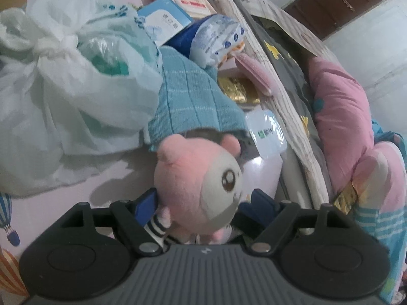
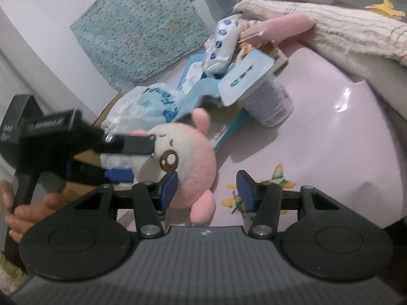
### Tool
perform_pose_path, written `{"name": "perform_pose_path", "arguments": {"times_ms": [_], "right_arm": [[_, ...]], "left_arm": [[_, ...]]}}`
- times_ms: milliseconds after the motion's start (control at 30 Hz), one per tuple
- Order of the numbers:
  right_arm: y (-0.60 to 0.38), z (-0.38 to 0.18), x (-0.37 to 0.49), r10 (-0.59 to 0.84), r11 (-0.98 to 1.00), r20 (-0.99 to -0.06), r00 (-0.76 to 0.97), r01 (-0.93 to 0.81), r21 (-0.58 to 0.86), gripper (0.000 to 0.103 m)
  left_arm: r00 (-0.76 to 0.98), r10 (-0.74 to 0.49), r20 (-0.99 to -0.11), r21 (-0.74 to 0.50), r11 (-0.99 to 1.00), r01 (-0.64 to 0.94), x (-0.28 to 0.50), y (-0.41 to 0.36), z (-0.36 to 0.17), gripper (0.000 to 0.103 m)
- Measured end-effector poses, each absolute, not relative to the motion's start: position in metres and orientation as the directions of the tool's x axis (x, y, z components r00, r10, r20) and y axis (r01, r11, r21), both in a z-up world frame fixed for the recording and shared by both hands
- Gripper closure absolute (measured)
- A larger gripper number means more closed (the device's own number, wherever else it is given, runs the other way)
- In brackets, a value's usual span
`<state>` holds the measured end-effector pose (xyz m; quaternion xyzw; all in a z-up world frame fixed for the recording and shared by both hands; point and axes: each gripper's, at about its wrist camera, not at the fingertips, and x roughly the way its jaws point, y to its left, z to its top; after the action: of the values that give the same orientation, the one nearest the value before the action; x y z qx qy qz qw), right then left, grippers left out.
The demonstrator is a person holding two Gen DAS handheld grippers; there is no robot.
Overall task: Organize soft objects
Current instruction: 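Lift the pink plush toy out of the pile with the left tool, then move the right tool toward the white yogurt cup beside the plush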
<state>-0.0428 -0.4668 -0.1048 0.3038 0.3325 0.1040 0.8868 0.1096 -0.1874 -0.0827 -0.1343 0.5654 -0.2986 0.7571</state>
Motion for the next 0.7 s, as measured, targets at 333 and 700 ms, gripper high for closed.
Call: {"name": "perform_pose_path", "arguments": {"times_ms": [333, 700], "right_arm": [[-0.482, -0.108, -0.044, 0.350, 0.786, -0.521, 0.779, 0.058, 0.616, 0.050], [-0.500, -0.111, -0.042, 0.391, 0.685, -0.456, 0.800, 0.079, 0.724, 0.045]], "left_arm": [[0.171, -0.601, -0.781, -0.519, 0.776, 0.360, 0.093, -0.184, -0.083, 0.019], [0.311, -0.484, -0.818, -0.274, 0.803, 0.529, 0.077, -0.211, -0.063, 0.010]]}}
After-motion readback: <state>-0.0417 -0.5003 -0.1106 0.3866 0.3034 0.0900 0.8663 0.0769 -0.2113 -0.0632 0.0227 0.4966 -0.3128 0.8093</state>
